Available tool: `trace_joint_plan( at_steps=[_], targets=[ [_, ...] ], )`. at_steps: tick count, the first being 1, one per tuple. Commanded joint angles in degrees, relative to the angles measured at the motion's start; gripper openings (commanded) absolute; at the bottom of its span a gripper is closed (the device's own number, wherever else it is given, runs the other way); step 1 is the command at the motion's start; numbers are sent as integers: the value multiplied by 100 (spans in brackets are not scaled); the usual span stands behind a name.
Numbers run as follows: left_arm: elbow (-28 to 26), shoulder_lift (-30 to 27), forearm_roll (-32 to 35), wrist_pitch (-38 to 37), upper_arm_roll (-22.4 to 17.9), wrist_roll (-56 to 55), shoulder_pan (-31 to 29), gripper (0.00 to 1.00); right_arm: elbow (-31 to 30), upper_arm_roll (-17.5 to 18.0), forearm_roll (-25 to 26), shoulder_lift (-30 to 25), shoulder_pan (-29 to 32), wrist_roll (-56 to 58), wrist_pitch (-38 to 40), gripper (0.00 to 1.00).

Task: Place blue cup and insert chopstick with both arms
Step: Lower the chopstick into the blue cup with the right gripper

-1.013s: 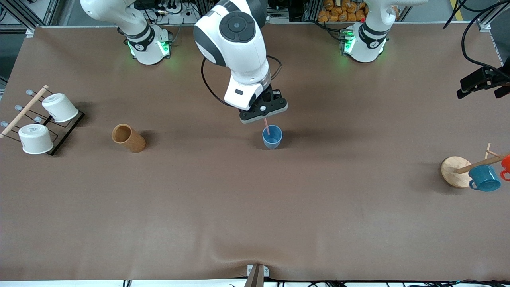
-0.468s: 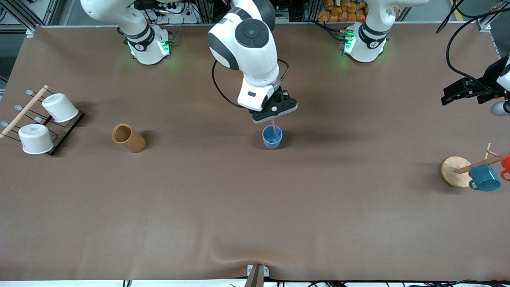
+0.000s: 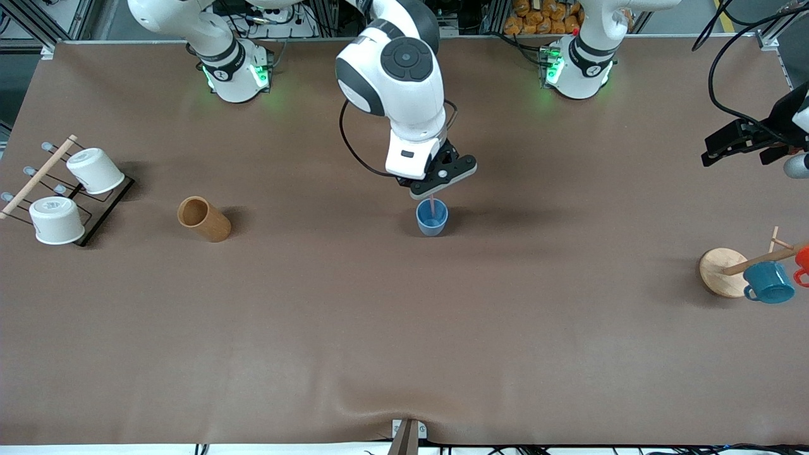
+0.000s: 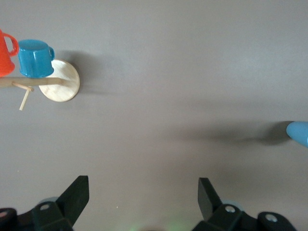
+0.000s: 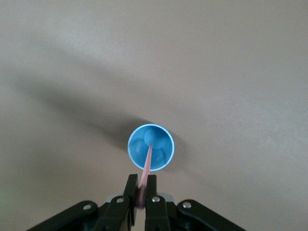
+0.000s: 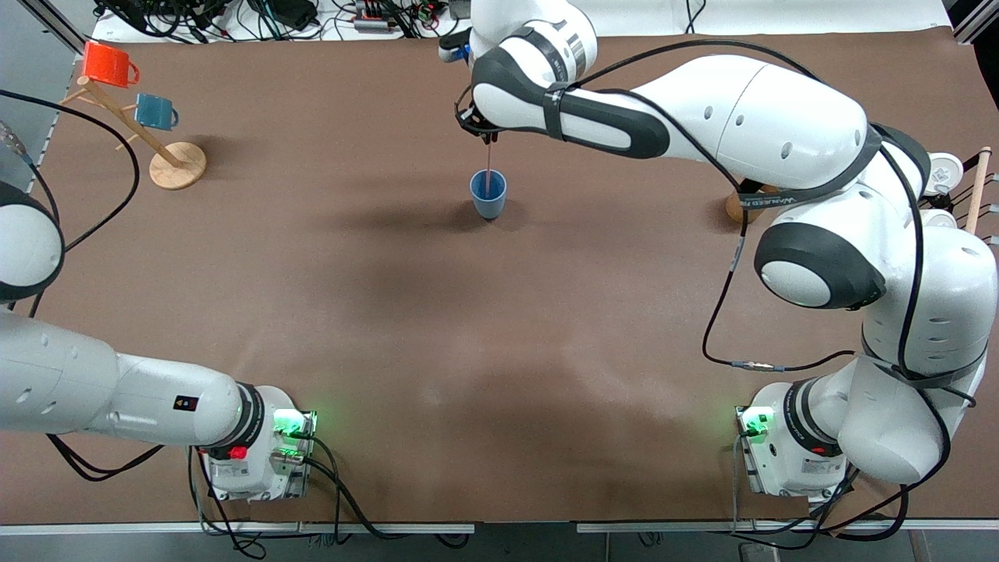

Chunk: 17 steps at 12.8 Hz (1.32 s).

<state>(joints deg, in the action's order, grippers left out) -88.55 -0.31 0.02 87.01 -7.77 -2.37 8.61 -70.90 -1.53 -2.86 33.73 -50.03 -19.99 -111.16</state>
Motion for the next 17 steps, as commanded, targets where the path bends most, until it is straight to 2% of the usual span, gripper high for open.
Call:
trace_joint_plan(
  at_steps=[1,4,8,13,15,16,17],
  targets=[
    [-13,-66,-63,175,-49,-107,27,100,-38,-50,206,90,-86,398,-90,1],
    [-22,-83,-37,185,-40,-45,18,100,-65,-50,233,143,-77,812,-231,4],
    [-13,-65,-37,176,-23,-45,26,100,-91,-50,320,222,-138,830,-318,5],
    [-5,-57,-37,150,-14,-45,44,100,-170,-50,373,284,-165,839,-555,12],
    [-5,-57,-19,150,-14,-45,35,100,-170,-50,382,292,-182,839,-574,19],
    [-5,-57,-19,150,-14,-45,35,100,-170,-50,400,292,-182,839,-565,47],
    [4,-57,-19,158,-14,-62,35,100,-170,-50,400,292,-182,830,-565,99]
  ],
)
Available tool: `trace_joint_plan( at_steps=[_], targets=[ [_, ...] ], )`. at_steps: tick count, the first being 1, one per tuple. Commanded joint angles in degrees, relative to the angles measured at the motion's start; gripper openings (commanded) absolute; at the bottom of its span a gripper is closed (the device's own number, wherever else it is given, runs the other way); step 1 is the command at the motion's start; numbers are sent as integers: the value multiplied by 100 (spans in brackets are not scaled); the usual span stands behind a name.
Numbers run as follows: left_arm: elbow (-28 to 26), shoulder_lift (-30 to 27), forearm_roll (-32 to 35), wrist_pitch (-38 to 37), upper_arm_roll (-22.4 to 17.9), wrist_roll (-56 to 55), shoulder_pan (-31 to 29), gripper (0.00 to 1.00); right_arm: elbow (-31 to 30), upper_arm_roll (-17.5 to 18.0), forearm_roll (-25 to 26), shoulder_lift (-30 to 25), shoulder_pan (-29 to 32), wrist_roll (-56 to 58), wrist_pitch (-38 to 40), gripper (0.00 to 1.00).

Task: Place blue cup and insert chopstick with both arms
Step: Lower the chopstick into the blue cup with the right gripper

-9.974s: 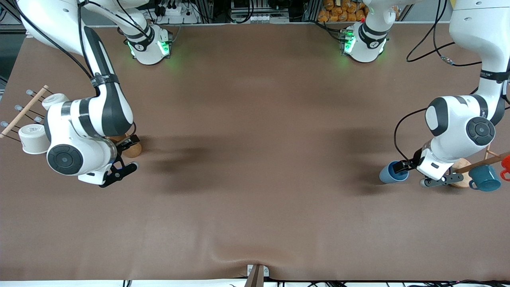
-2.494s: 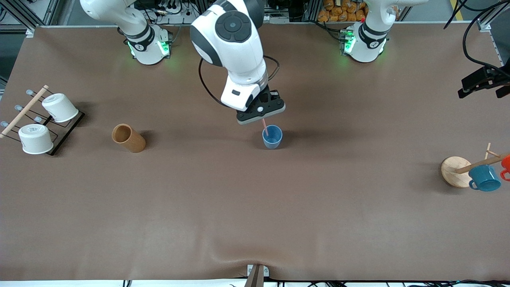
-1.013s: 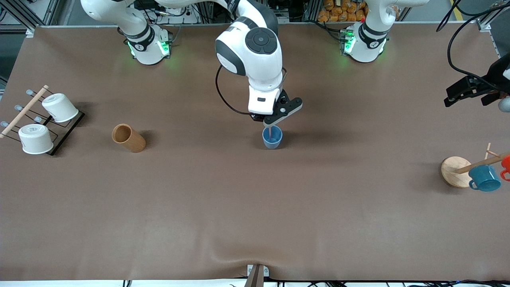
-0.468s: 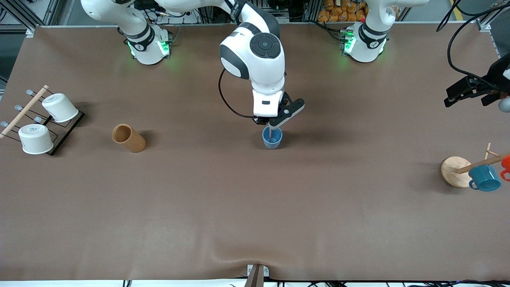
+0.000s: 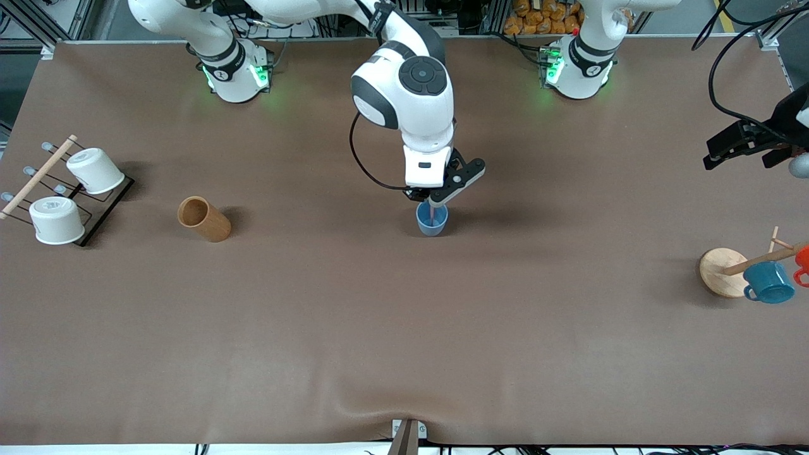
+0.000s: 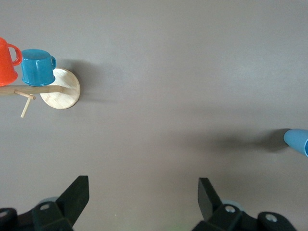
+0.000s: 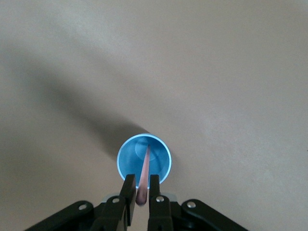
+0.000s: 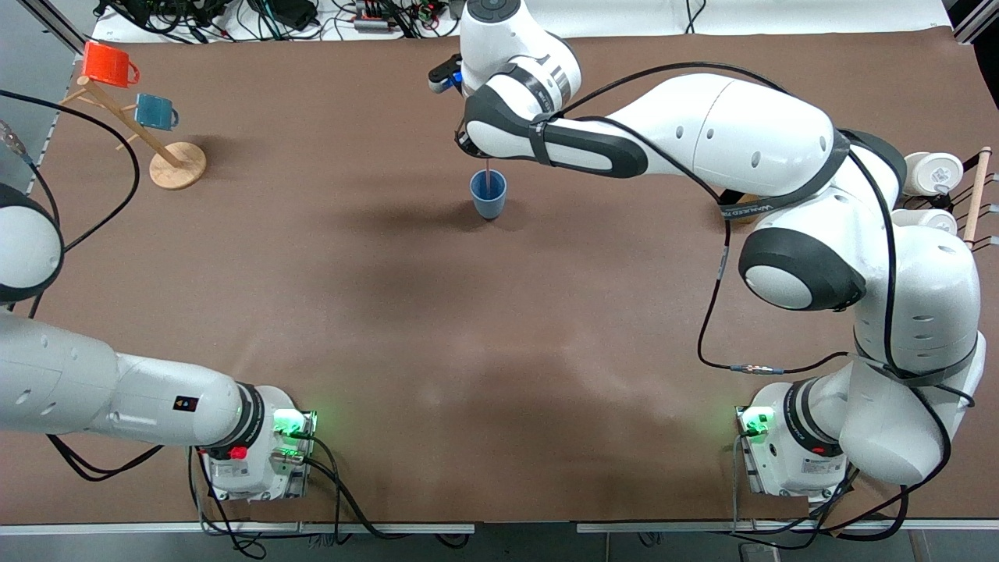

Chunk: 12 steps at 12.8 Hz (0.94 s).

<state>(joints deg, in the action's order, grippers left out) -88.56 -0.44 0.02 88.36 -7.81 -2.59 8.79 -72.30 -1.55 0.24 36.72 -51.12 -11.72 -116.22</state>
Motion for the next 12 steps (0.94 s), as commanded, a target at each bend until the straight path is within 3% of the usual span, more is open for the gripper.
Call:
trace_joint_plan(
  at_steps=[1,10,12],
  targets=[
    [6,-44,-19,23,-10,-40,9,100,-29,-47,90,-15,-74,3,-59,100],
    [-12,-35,-11,15,-10,-5,0,100,15,-65,-7,-173,67,-32,55,100],
    [-3,-35,-28,23,-19,-22,0,100,23,-82,-7,-392,268,-6,457,100]
  ],
)
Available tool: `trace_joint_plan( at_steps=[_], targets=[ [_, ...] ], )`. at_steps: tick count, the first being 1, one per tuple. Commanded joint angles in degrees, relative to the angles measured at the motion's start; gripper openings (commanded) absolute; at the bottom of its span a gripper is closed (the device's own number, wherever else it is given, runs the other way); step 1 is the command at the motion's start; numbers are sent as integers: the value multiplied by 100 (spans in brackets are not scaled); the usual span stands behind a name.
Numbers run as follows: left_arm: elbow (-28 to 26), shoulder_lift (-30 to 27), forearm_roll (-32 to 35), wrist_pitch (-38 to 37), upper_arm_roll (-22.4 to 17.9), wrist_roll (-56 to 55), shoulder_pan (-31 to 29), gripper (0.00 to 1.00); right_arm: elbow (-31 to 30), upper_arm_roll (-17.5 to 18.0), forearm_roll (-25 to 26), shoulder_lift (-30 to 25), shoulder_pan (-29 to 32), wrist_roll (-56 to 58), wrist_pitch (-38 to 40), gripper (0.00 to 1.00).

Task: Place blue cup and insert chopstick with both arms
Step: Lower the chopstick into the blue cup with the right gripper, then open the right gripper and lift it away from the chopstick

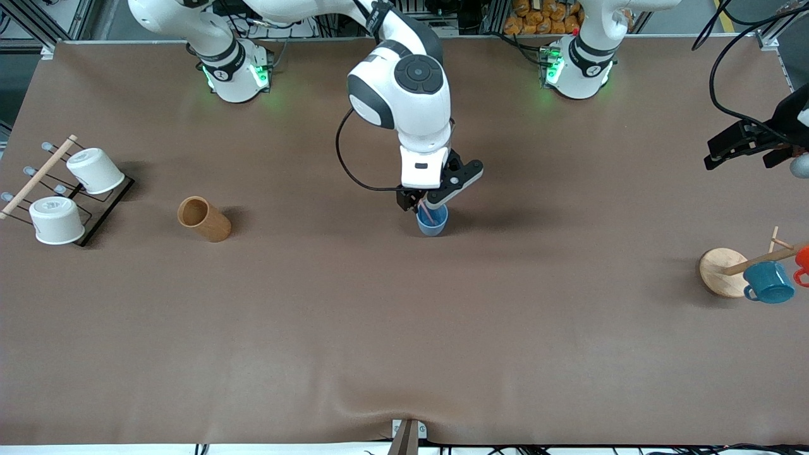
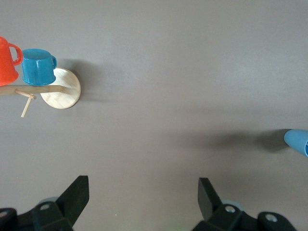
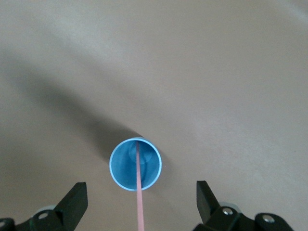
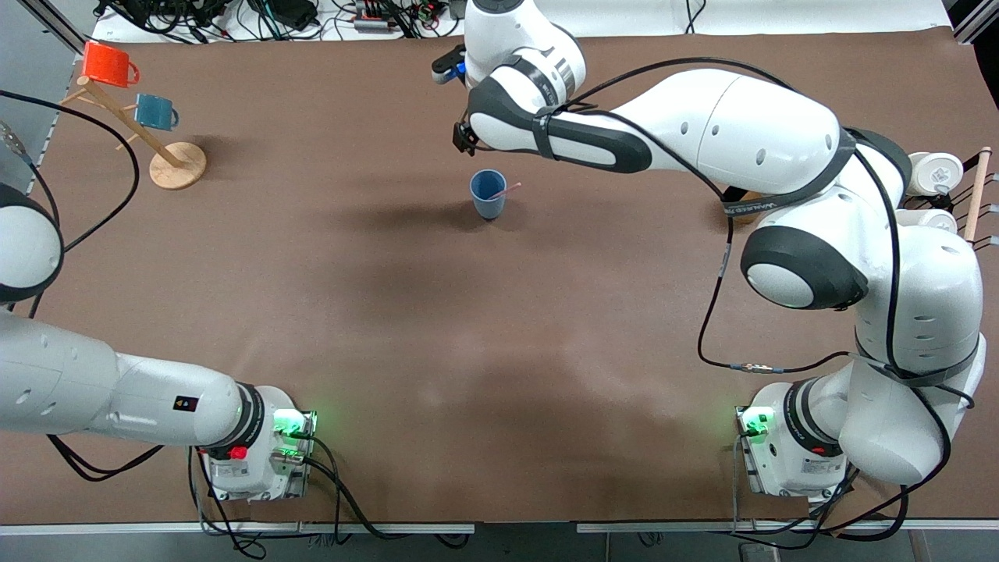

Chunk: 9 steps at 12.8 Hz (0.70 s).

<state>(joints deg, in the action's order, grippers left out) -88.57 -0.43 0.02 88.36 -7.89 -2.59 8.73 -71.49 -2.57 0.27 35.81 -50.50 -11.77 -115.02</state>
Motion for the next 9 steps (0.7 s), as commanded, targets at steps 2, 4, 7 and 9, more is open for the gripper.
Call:
trace_joint_plan(
  at_steps=[2,4,7,9],
  targets=[
    [7,-36,-19,32,-20,-48,6,100,-67,19,-1,-556,513,-9,873,100],
    [7,-36,-19,32,-11,-84,6,100,-93,19,-1,-819,812,17,1331,100],
    [7,-36,-2,41,-29,-145,6,100,-111,19,-1,-1136,1505,821,2069,100],
    [112,-36,-2,32,-46,-154,-2,100,-120,19,-9,-1295,2164,1631,2351,100]
  ],
)
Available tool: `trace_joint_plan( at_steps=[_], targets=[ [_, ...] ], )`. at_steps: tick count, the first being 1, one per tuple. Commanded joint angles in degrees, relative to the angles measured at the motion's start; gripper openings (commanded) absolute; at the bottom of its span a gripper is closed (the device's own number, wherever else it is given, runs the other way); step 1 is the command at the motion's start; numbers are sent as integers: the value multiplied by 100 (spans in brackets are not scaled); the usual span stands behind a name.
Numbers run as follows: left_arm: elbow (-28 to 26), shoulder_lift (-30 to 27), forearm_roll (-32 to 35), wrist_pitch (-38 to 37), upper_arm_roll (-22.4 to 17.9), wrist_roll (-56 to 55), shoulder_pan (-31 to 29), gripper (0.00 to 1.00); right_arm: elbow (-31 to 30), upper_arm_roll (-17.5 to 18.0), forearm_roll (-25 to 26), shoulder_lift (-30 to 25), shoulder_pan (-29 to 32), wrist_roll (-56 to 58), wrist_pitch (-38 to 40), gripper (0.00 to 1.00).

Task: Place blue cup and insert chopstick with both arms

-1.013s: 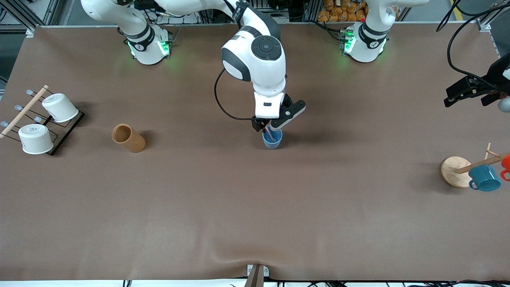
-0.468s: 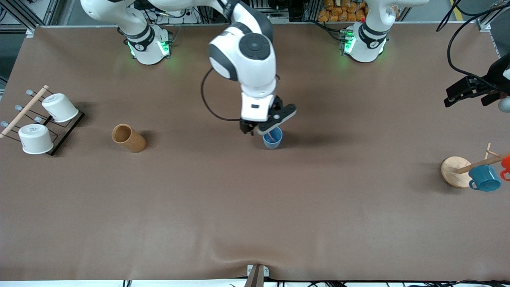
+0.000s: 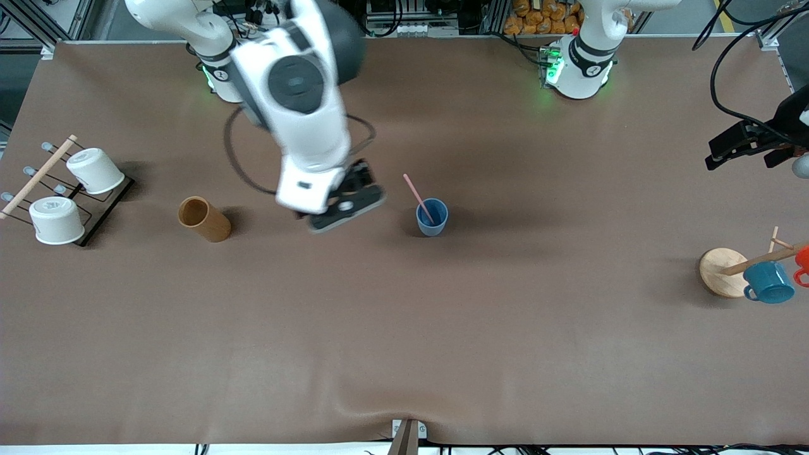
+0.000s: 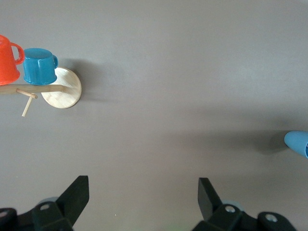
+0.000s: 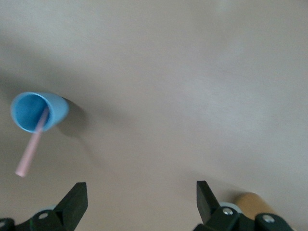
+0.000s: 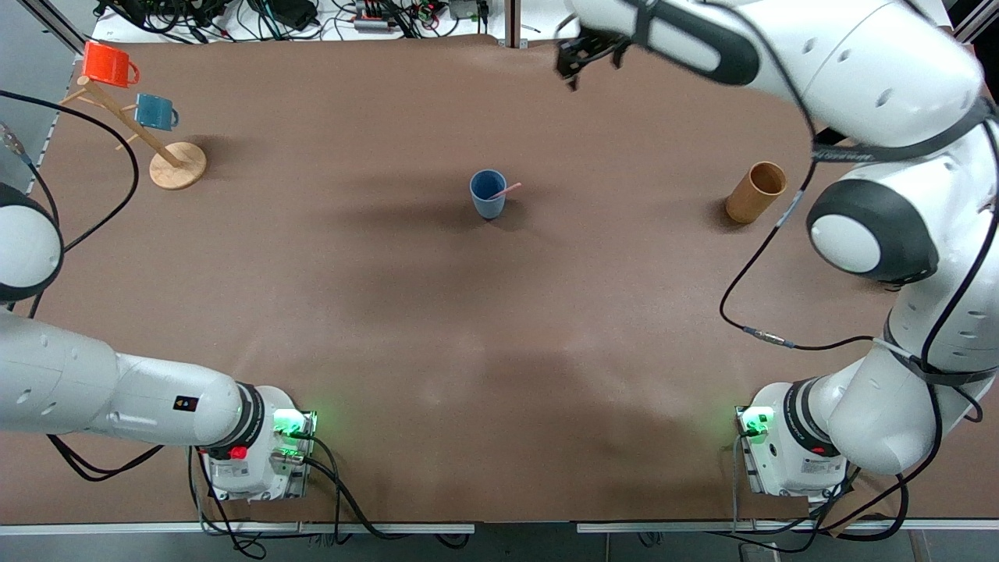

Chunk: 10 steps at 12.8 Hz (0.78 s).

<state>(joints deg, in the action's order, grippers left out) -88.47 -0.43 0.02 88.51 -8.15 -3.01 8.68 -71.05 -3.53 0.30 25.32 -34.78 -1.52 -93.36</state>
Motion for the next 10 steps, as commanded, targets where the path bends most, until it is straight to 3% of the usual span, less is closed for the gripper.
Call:
trace_joint_plan(
  at_steps=[1,3,7,10],
  targets=[
    [110,-36,-2,17,-20,-121,-7,100,-164,124,-12,-282,900,740,273,100],
    [119,-45,-11,17,-29,-121,-16,100,-216,116,-12,-483,1375,785,475,100],
    [146,-71,-2,-1,-38,-112,-51,100,-1102,72,-12,-1387,2246,785,468,100],
    [146,-62,-2,-1,-20,-77,-165,100,-1884,-244,-12,-2327,2492,785,494,100]
  ],
)
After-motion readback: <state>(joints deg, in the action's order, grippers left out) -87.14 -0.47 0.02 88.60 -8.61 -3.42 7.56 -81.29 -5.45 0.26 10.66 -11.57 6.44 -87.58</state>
